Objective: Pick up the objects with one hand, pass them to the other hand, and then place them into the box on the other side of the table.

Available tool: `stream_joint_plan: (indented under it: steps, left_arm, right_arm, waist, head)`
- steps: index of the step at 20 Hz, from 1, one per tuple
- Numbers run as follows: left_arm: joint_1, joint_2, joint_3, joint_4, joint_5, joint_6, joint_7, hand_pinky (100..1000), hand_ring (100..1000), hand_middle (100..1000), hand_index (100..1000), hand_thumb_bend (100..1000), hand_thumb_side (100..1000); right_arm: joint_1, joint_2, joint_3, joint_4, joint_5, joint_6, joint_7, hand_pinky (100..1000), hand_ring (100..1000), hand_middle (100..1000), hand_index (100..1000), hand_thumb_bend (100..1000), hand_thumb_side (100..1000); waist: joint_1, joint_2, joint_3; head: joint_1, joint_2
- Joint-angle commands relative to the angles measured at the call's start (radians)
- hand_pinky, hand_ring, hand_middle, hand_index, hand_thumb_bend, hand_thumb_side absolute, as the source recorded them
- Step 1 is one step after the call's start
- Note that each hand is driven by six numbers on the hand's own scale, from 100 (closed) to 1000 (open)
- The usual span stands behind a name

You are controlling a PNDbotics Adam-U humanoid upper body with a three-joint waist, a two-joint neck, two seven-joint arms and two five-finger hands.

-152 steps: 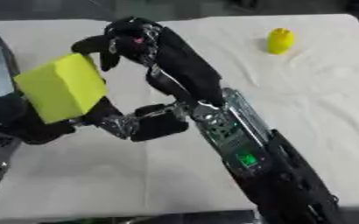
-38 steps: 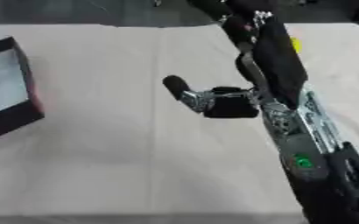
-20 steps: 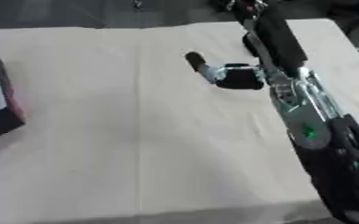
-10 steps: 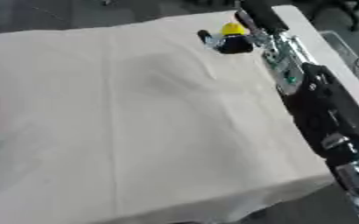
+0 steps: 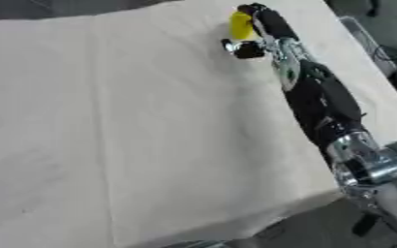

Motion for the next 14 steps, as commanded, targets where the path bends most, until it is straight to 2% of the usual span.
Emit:
stream_joint_plan:
  steps: [1,5,6,7,8,11,14]
  left_arm:
    - [-0.016,0.008,-0.005,-0.017,-0.006,-0.017,-0.008,846,823,738,877,193,100]
    - [-0.018,0.006,-0.01,-0.017,-0.016,-0.026,-0.01,852,824,738,875,164,100]
    - [-0.019,0.005,-0.011,-0.017,-0.018,-0.027,-0.01,856,825,737,875,172,100]
    - [-0.02,0.004,-0.013,-0.017,-0.018,-0.028,-0.01,856,824,737,874,150,100]
    - [-0.02,0.004,-0.014,-0.017,-0.019,-0.029,-0.01,857,824,736,874,146,100]
    - [-0.021,0.003,-0.017,-0.017,-0.02,-0.034,-0.011,859,824,735,872,134,102]
    - [-0.02,0.004,-0.016,-0.017,-0.021,-0.035,-0.009,861,823,734,871,119,106]
  right_arm:
    - [-0.023,-0.055,-0.021,-0.004,0.014,0.049,-0.053,891,769,835,912,369,477]
    - [-0.023,-0.07,-0.029,0.015,0.018,0.108,-0.111,884,759,819,899,361,474]
    - [-0.023,-0.073,-0.03,0.023,0.018,0.116,-0.118,880,752,807,886,357,421]
    - [-0.022,-0.076,-0.031,0.032,0.017,0.124,-0.123,879,750,805,883,348,462]
    - [-0.021,-0.079,-0.032,0.041,0.018,0.132,-0.128,873,743,792,869,336,454]
    - [-0.017,-0.089,-0.038,0.068,0.028,0.167,-0.163,838,679,707,780,291,392]
    - [-0.012,-0.096,-0.044,0.081,0.042,0.222,-0.238,794,595,595,683,244,300]
  waist:
    - [-0.002,-0.007,0.008]
    - [-0.007,0.005,0.03]
    - [-0.009,0.008,0.035]
    - [-0.011,0.01,0.041]
    - [-0.013,0.012,0.046]
    - [-0.015,0.017,0.058]
    - [-0.016,0.02,0.064]
  head:
    - [-0.018,-0.02]
    - [-0.031,-0.036]
    - [-0.034,-0.041]
    - [-0.039,-0.047]
    - [-0.043,-0.053]
    - [-0.05,-0.071]
    - [-0.056,-0.079]
